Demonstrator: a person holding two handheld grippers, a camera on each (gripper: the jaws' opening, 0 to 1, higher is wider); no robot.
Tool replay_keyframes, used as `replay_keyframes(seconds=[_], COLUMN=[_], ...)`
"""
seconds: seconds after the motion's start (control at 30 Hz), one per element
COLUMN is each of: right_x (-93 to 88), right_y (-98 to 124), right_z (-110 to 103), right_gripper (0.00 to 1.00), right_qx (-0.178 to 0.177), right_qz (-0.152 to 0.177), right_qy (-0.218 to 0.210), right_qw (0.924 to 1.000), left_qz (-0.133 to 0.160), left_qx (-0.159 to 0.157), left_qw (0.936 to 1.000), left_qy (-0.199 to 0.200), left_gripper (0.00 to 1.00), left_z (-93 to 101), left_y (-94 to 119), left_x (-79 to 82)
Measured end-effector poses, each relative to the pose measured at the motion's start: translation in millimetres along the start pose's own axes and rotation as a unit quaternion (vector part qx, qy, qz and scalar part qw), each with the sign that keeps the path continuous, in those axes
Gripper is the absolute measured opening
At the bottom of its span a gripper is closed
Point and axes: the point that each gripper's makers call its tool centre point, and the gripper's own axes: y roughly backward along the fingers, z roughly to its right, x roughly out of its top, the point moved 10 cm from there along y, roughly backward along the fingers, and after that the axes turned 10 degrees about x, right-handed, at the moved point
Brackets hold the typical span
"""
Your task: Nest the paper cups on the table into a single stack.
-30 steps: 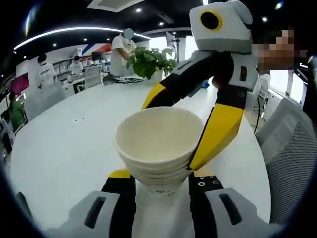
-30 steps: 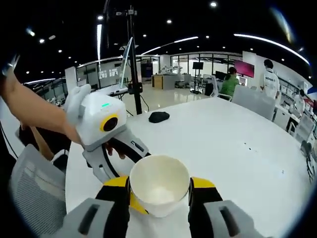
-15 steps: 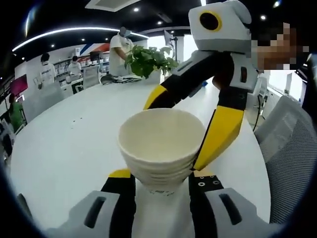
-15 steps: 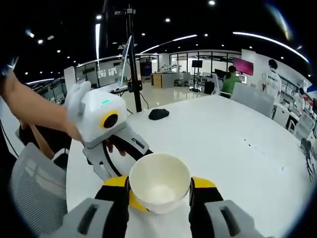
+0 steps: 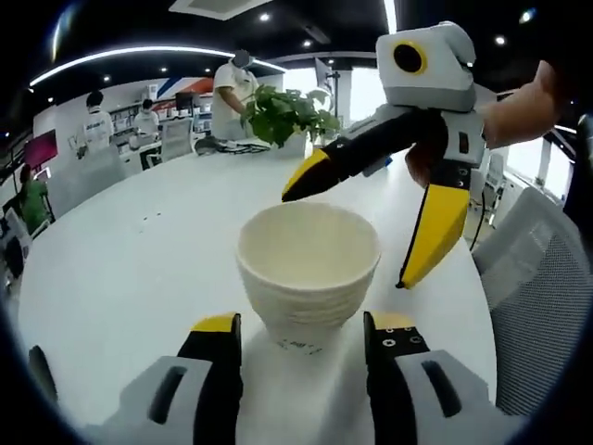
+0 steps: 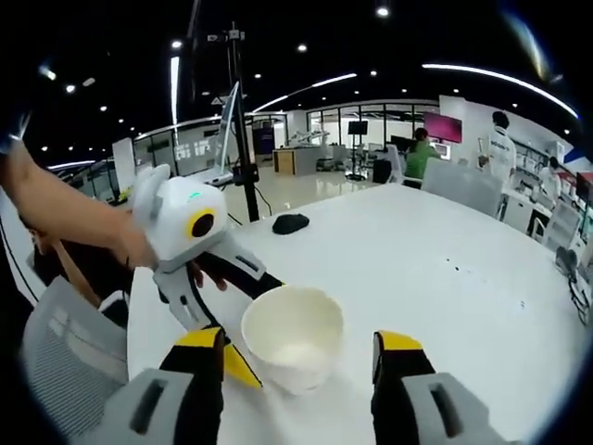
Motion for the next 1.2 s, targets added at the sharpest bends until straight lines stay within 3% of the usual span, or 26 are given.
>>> replay_keyframes(seconds=[0.4, 0.57, 0.9, 1.13, 1.2], right_x=[-20.5, -29.7, -54.0, -73.3, -78.8], right_y=[39.9, 56.5, 89.2, 109.5, 114.6], right_z=[-13.7, -22.8, -41.7, -54.4, -58.5], right_gripper=[0.79, 0.85, 0.96, 1.0, 1.0], right_qx=[-0.029, -0.045, -0.076, -0.104, -0.109], right_qz=[0.021, 0.027, 0.031, 0.03, 0.03], right_qy=[0.008, 0.021, 0.015, 0.007, 0.004], right_qw=[0.9993, 0.9984, 0.9965, 0.9941, 0.9936], left_qz=[0.029, 0.058, 0.086, 0.099, 0.091], left_qx=[0.023, 0.042, 0.064, 0.078, 0.086], left_qw=[0.9986, 0.9958, 0.9921, 0.9894, 0.9898], left_qy=[0.038, 0.058, 0.065, 0.072, 0.067], left_gripper=[0.68, 0.73, 0.83, 0.92, 0.96], left_z=[8.9, 14.9, 43.4, 61.1, 65.1], left_y=[36.9, 59.0, 101.9, 119.5, 122.9], left_x=[-4.9, -5.2, 3.0, 4.7, 2.5])
